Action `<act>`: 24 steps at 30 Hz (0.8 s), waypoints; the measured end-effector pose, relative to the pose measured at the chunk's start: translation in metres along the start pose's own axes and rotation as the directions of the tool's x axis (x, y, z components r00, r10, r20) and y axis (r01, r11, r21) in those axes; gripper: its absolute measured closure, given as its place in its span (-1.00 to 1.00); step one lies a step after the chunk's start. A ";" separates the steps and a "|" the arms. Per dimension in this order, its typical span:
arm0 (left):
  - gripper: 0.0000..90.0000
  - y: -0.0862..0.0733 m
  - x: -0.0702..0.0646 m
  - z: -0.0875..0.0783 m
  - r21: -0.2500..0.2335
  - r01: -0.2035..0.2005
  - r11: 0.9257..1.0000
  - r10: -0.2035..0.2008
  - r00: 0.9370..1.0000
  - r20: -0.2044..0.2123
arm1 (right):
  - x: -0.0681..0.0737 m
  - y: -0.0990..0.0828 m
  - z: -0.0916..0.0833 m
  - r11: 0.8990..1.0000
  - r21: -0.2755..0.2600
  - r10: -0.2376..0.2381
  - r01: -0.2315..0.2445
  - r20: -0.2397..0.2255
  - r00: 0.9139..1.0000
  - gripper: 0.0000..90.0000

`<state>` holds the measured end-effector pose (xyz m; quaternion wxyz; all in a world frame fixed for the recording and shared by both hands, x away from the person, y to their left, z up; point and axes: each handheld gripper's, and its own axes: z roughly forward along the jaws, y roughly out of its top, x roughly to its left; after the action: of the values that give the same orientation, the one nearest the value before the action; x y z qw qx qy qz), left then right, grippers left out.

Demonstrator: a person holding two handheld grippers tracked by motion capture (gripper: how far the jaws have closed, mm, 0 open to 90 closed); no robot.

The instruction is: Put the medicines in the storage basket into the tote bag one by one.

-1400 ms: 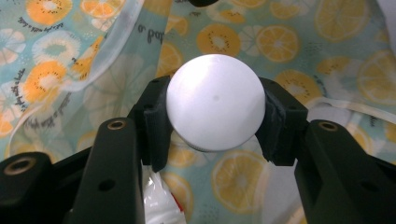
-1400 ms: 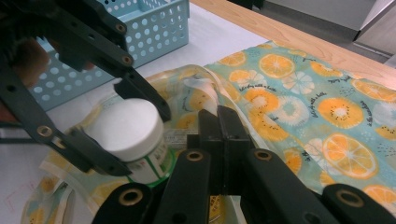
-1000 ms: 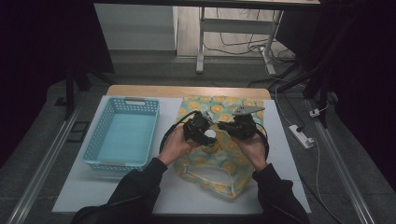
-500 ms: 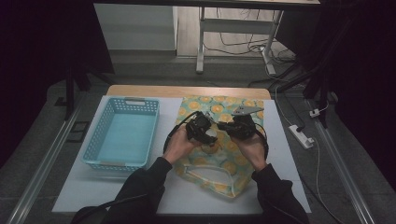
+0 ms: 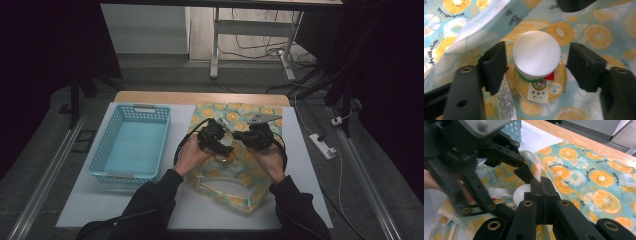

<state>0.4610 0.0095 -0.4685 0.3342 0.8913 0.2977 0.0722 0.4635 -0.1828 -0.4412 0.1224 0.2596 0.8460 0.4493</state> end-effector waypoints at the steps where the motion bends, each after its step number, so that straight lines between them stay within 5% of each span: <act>1: -0.38 -0.001 -0.001 -0.003 -0.006 -0.005 1.000 0.005 1.000 0.004 | 0.000 0.000 0.000 1.000 -0.001 0.000 0.000 0.001 1.000 1.00; 9: -0.67 -0.010 -0.008 -0.021 -0.043 0.010 0.999 -0.007 0.998 0.068 | 0.001 0.001 0.000 1.000 0.002 -0.004 0.004 -0.002 1.000 1.00; 16: -0.99 -0.022 -0.012 -0.030 -0.095 0.038 0.995 -0.021 0.985 0.171 | 0.001 0.000 0.000 1.000 0.004 -0.006 0.006 -0.004 1.000 1.00; 24: -1.00 -0.037 -0.019 -0.034 -0.117 0.031 0.993 -0.004 0.974 0.226 | 0.001 0.000 0.000 1.000 0.004 -0.007 0.007 -0.005 1.000 1.00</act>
<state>0.4164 0.0399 -0.4647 0.4193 0.8694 0.2608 -0.0145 0.4625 -0.1824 -0.4406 0.1213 0.2556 0.8483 0.4477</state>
